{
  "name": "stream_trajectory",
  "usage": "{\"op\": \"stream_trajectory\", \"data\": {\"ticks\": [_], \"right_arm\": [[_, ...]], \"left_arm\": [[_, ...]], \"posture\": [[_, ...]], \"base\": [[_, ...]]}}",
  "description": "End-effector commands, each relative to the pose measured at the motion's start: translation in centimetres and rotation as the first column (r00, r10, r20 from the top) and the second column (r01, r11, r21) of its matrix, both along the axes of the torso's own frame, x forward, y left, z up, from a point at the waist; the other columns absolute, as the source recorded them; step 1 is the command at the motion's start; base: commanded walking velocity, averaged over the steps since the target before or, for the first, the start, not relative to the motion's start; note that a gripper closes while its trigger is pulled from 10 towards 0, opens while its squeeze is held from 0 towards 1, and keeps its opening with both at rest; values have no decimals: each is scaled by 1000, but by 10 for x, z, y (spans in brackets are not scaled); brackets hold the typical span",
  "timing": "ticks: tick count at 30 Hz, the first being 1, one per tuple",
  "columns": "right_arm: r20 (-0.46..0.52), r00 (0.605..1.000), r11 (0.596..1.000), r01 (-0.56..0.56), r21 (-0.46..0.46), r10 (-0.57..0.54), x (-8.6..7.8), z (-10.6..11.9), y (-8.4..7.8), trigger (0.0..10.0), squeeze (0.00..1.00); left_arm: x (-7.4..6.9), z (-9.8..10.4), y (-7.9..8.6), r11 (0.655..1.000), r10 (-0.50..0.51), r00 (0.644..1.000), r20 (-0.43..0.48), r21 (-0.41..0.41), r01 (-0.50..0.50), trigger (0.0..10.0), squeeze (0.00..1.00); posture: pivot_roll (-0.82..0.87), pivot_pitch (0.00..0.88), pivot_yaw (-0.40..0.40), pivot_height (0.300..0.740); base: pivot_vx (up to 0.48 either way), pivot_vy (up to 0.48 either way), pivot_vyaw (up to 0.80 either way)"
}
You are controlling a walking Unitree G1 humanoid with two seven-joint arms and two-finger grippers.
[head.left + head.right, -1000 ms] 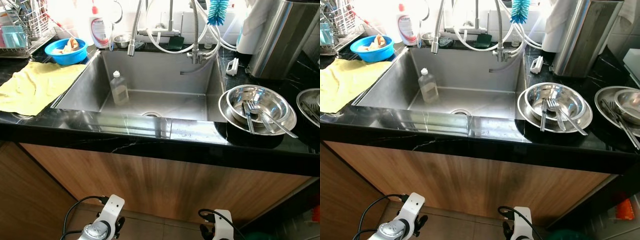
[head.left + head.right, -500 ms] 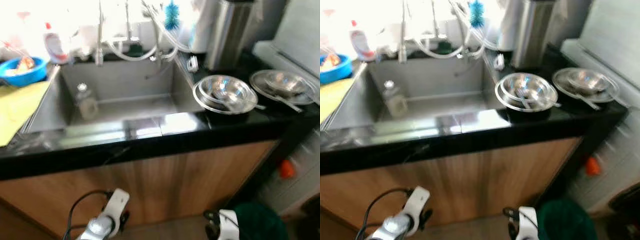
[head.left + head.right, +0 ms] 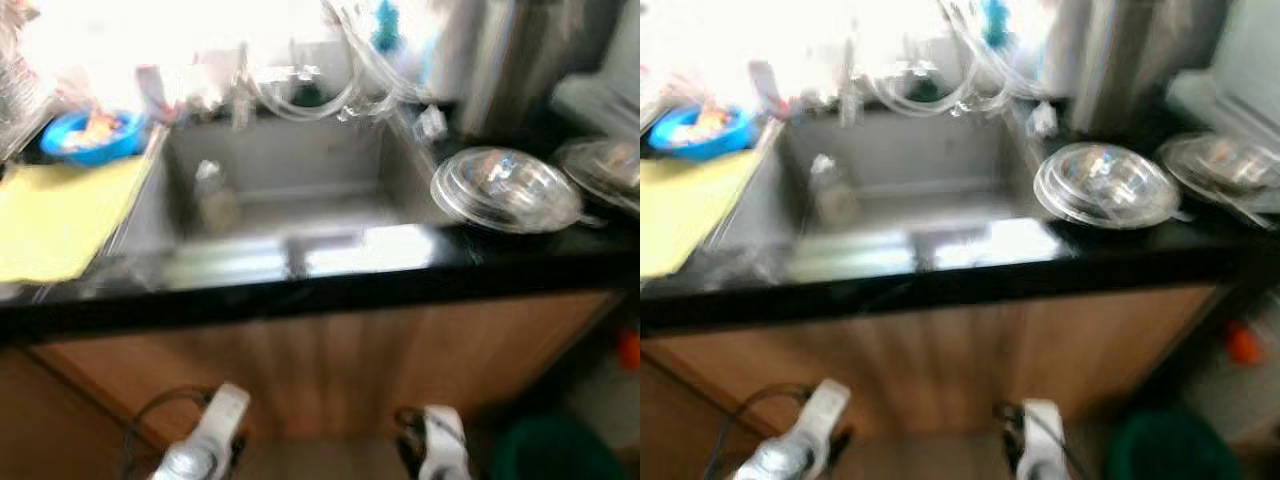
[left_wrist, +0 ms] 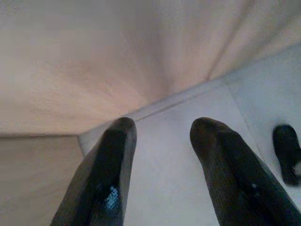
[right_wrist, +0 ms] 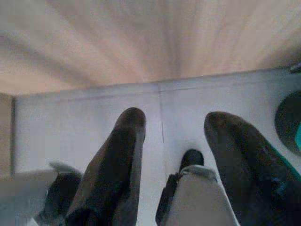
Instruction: Kitchen organization
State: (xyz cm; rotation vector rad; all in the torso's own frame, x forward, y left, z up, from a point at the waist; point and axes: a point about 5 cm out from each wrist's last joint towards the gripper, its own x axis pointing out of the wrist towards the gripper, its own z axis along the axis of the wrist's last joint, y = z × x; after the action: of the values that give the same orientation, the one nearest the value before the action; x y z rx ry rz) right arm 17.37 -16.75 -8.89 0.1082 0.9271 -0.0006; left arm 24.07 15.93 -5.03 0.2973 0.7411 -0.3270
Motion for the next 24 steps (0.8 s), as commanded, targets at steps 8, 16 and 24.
{"op": "stream_trajectory", "data": {"ticks": [8, 16, 24], "right_arm": [[15, 1000, 1000, 0, 19, -1, 5, 2, 7, 10000, 0], [13, 1000, 1000, -1, 18, 0, 5, 2, 7, 10000, 0], [12, 1000, 1000, -1, 19, 1, 4, 2, 8, 10000, 0]], "left_arm": [[-14, -9, 9, 1000, 9, 998, -55, 17, -8, 10000, 0], [-15, -10, 9, 1000, 7, 998, -59, 16, -7, 10000, 0], [-16, -10, 10, 1000, 4, 998, -63, 25, -3, 10000, 0]], "posture": [[-58, 0, 49, 705], [-58, 0, 52, 705], [-61, 0, 56, 705]], "base": [[0, 0, 0], [0, 0, 0], [0, 0, 0]]}}
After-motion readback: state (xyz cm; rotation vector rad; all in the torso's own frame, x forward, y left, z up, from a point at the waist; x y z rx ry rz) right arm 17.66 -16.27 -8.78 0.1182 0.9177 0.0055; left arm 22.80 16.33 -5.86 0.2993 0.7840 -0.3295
